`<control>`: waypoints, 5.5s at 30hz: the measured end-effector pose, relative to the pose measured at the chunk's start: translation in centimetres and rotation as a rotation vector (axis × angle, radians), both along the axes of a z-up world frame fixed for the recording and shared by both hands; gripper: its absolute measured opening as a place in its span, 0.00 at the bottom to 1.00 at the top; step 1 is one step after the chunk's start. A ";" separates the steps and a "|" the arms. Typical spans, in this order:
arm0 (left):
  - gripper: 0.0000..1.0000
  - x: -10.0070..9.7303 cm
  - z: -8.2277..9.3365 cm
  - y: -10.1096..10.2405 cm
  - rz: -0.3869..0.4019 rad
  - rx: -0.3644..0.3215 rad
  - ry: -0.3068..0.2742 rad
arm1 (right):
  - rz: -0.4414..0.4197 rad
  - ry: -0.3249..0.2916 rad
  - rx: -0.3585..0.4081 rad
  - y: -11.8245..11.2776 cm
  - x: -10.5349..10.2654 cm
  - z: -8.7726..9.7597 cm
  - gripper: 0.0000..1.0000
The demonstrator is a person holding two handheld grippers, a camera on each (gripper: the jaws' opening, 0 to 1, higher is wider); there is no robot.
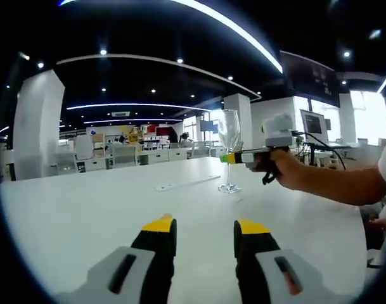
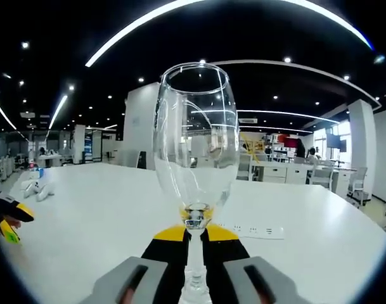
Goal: Stand the stemmed glass upright on the table place it in front of you
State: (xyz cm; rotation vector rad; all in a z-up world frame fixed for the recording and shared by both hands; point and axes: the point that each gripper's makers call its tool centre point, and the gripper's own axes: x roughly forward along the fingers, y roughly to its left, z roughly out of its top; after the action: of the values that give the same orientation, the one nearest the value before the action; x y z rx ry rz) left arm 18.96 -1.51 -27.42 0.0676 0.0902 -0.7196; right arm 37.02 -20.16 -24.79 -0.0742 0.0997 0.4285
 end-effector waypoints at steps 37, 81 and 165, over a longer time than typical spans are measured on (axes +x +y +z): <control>0.36 1.0 -0.7 1.0 0.024 0.028 0.012 | -0.042 0.005 -0.021 0.8 6.0 -1.5 0.13; 0.35 1.3 -1.2 1.2 0.032 0.035 0.021 | -0.088 -0.001 -0.008 -0.1 8.8 -2.6 0.14; 0.35 -1.2 0.7 -0.7 0.020 0.019 0.000 | -0.004 -0.065 -0.040 -2.4 -7.6 0.3 0.35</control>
State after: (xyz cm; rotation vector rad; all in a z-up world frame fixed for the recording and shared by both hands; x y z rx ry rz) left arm 17.76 -2.18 -26.76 0.0851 0.0973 -0.6993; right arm 29.44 -22.60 -24.49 -0.1266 0.0446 0.4195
